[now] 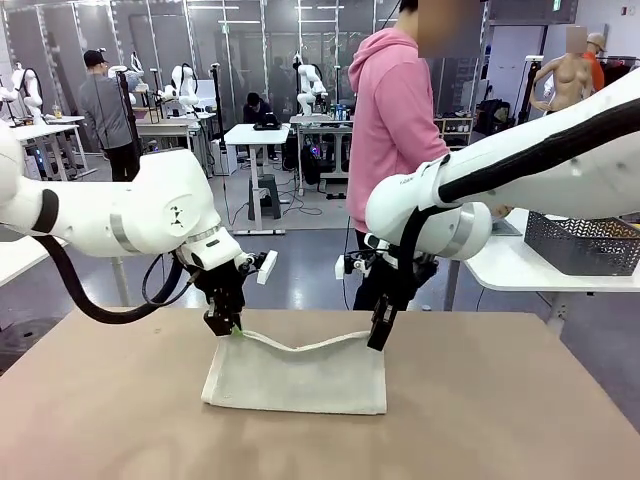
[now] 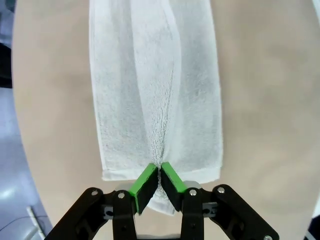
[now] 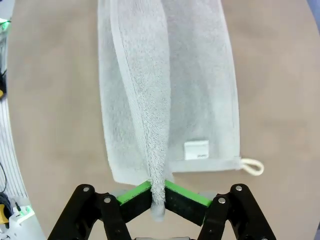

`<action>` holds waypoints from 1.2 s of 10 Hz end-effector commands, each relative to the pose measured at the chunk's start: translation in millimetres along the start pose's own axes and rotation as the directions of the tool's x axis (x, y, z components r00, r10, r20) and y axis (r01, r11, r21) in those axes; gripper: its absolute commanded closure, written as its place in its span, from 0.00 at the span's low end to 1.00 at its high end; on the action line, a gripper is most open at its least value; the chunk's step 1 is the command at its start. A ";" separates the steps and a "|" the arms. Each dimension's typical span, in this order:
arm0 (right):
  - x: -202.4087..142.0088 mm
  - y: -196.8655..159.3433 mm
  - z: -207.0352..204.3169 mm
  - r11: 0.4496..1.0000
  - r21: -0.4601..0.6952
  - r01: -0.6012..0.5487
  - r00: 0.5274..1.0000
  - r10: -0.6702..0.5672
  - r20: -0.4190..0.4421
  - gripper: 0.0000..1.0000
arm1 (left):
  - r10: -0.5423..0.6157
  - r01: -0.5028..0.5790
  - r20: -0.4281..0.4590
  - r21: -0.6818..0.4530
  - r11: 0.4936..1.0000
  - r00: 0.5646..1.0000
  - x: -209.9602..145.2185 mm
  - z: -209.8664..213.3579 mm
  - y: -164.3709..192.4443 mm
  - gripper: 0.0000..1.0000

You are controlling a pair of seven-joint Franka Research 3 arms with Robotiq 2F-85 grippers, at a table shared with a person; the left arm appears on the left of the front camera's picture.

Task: Fold the towels and place them in the basket.
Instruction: When a person lays out a Towel with hook on the table, fold it in half twice.

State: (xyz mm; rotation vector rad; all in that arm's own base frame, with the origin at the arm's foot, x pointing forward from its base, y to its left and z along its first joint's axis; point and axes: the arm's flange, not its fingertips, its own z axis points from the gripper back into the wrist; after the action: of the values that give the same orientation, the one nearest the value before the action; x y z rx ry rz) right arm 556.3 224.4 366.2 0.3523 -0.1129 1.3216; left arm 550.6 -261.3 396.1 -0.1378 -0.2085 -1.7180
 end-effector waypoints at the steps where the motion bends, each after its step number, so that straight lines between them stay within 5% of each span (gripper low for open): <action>1: 9.8 -21.3 -9.1 0.999 0.007 -0.032 0.999 0.032 -0.009 1.00 | -0.008 0.007 -0.022 -0.045 0.999 1.000 -0.4 -9.1 26.9 0.89; 11: -3.3 -61.3 -34.4 0.997 -0.068 0.023 0.999 -0.025 -0.024 1.00 | 0.132 -0.133 -0.063 -0.013 0.991 0.989 -10.9 -43.6 66.4 0.86; 12: -3.6 -62.2 -34.2 0.995 -0.089 0.037 0.999 -0.038 -0.015 0.74 | 0.136 -0.136 -0.064 -0.004 0.991 0.989 -11.8 -44.1 67.0 0.45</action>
State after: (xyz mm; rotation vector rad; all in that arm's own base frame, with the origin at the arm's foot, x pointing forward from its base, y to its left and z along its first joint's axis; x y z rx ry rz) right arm 612.3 218.9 325.2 0.2953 -0.1299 1.3059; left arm 612.5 -267.0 353.2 -0.1272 -0.1328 -1.6052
